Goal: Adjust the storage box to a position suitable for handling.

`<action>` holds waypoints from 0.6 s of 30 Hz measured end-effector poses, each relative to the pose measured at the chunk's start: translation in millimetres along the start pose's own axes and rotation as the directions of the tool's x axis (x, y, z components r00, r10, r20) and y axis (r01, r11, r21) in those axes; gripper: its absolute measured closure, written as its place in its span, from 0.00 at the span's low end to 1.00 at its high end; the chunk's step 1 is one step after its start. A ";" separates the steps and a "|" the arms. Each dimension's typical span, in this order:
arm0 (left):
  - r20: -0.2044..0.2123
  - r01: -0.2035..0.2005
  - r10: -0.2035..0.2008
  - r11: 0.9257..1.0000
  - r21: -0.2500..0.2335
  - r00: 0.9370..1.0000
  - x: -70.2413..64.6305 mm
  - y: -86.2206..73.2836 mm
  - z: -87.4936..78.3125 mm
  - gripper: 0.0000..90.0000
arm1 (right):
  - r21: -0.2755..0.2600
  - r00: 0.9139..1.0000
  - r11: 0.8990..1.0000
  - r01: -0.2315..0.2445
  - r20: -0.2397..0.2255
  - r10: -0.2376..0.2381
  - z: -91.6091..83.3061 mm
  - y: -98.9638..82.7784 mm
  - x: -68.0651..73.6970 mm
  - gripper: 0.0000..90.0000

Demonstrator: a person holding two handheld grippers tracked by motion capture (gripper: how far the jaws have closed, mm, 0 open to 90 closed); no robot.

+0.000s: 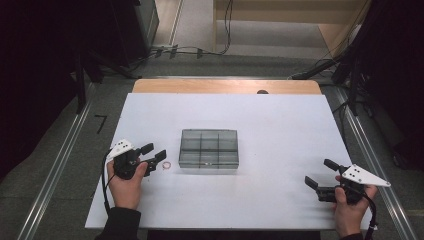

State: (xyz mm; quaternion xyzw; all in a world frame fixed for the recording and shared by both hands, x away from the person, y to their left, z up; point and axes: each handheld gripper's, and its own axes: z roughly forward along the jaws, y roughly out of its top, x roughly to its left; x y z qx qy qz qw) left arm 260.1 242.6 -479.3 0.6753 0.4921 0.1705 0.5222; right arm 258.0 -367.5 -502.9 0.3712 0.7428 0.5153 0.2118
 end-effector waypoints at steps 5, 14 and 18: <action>0.019 0.013 -0.013 1.000 0.018 1.000 3.3 7.9 14.5 0.56 | 0.000 1.000 1.000 0.005 0.002 -0.005 0.3 -0.1 0.1 0.00; 0.009 0.017 -0.017 0.999 0.037 1.000 7.4 18.7 33.2 0.87 | -0.002 1.000 1.000 0.008 0.001 -0.008 -0.2 -0.4 0.6 0.00; 0.005 0.018 -0.019 0.998 0.061 1.000 10.3 22.1 42.2 0.94 | 0.003 1.000 1.000 0.009 0.005 -0.009 0.0 -0.2 1.3 0.00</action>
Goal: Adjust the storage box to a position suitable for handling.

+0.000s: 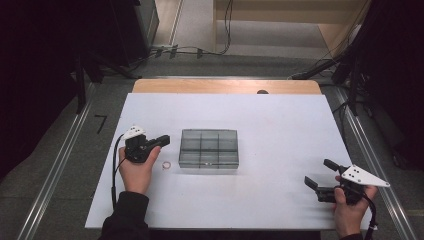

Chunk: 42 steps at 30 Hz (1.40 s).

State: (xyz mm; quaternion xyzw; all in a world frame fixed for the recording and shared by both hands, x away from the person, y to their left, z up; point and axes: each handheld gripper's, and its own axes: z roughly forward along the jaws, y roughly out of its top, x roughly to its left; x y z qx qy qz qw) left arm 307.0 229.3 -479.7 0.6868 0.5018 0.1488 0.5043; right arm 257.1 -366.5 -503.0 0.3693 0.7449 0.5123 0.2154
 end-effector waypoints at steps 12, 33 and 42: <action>0.012 0.009 -0.010 0.998 0.056 1.000 2.5 10.8 26.7 0.99 | -0.002 1.000 1.000 0.006 -0.003 -0.006 0.0 -0.2 -0.1 0.00; 0.033 0.050 -0.054 0.991 0.126 0.998 9.7 10.6 57.0 0.99 | 0.004 1.000 1.000 0.008 0.003 -0.008 0.4 -0.2 0.7 0.00; 0.037 0.064 -0.070 0.990 0.125 0.997 5.9 9.8 59.1 1.00 | 0.005 1.000 1.000 0.008 0.002 -0.008 0.5 -0.2 0.9 0.00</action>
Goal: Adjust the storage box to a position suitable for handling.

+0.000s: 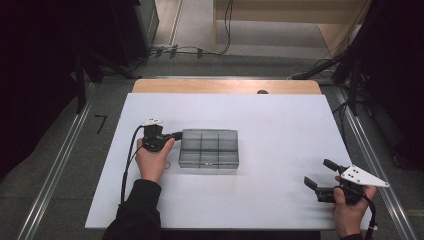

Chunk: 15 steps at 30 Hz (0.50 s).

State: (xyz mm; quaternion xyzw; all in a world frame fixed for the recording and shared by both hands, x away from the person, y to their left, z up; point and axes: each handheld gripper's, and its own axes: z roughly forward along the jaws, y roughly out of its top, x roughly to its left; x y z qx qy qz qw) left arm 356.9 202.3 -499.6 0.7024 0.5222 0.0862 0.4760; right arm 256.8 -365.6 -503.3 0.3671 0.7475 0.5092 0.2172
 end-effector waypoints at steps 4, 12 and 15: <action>0.009 -0.011 0.011 1.000 0.002 1.000 -4.0 0.0 1.1 1.00 | 0.002 1.000 1.000 0.000 -0.001 0.000 0.1 0.0 0.0 0.00; 0.039 -0.020 0.020 1.000 0.008 0.999 -12.5 -1.4 7.5 1.00 | 0.003 1.000 1.000 0.002 -0.001 -0.002 0.3 0.1 0.1 0.00; 0.043 -0.023 0.022 1.000 0.011 0.999 -14.6 -1.5 8.9 1.00 | 0.003 1.000 1.000 0.001 -0.001 -0.001 0.3 0.1 0.2 0.00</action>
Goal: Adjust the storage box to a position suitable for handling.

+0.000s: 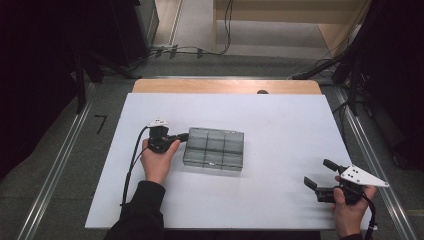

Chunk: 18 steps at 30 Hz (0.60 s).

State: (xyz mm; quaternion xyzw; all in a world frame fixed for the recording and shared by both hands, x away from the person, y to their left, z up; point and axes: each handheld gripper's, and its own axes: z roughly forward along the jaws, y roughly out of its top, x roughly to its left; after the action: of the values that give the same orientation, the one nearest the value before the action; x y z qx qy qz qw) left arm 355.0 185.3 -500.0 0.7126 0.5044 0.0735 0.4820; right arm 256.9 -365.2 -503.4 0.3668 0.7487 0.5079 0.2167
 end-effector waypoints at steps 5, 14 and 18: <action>0.014 -0.005 0.005 1.000 0.003 1.000 -4.7 -0.4 3.6 1.00 | -0.001 1.000 1.000 0.004 -0.002 -0.004 0.4 0.1 0.1 0.00; 0.051 -0.037 0.037 0.999 0.016 0.998 -23.3 -1.1 12.1 1.00 | 0.000 1.000 1.000 0.008 -0.001 -0.008 0.9 0.1 0.2 0.00; 0.065 -0.053 0.051 0.998 0.026 0.997 -32.5 -2.5 16.3 1.00 | 0.001 1.000 1.000 0.009 0.000 -0.009 0.9 0.1 0.3 0.00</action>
State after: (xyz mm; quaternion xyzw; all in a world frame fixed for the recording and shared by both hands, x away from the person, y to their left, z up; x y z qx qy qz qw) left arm 347.5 149.6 -498.0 0.7339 0.4709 0.0560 0.4863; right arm 257.4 -364.5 -503.6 0.3632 0.7506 0.5068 0.2188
